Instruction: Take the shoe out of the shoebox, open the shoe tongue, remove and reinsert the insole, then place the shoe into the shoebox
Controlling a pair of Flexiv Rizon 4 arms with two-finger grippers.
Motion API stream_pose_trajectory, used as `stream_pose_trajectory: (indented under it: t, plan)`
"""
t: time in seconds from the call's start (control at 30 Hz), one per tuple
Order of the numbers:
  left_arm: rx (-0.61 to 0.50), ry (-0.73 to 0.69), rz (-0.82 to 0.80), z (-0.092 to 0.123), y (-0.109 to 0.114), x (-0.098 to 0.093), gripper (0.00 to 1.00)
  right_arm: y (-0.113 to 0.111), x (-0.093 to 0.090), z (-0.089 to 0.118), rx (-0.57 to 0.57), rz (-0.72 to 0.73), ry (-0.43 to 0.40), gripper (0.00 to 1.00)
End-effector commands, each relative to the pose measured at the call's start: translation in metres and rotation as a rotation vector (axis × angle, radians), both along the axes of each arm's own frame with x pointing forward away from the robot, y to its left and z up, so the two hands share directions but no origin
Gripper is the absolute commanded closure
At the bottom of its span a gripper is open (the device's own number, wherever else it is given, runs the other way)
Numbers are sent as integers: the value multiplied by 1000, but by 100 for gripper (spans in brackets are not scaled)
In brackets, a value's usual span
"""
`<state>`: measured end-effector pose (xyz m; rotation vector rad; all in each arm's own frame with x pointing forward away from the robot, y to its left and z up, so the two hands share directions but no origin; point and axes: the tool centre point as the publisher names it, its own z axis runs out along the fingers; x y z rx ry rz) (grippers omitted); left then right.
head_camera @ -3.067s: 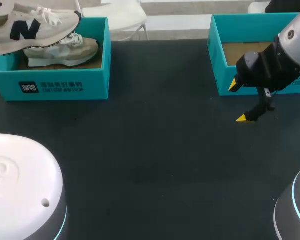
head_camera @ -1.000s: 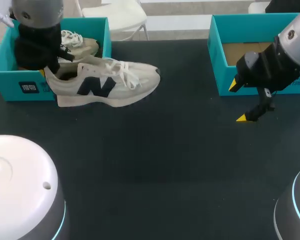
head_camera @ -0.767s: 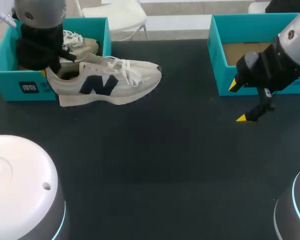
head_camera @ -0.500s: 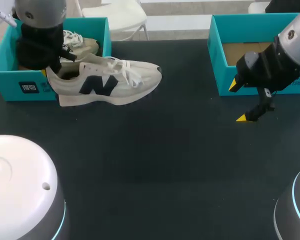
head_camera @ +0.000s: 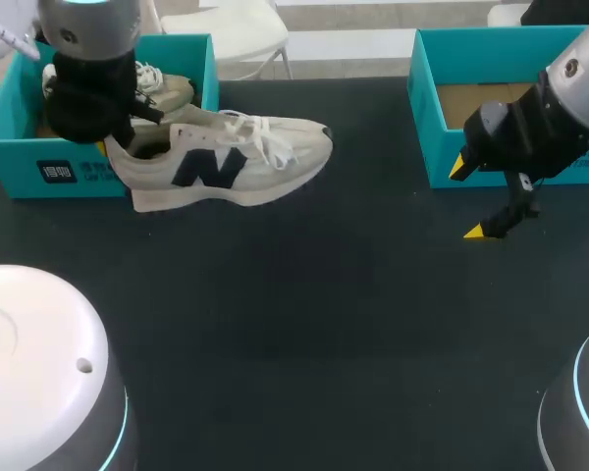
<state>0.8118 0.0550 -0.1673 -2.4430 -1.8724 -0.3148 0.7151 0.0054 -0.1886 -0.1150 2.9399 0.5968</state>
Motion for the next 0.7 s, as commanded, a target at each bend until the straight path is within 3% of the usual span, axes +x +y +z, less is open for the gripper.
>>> stream_pose_trajectory:
  t: [0.03,0.4,0.7]
  plan:
    - [15,15,-11,-5,-31,-8,100,1,1,-1,-1,0,0,0]
    - [-10,42,-68,-18,-96,-47,100,1,1,-1,-1,0,0,0]
    - [-5,54,-70,-30,-118,-71,100,1,1,-1,-1,0,0,0]
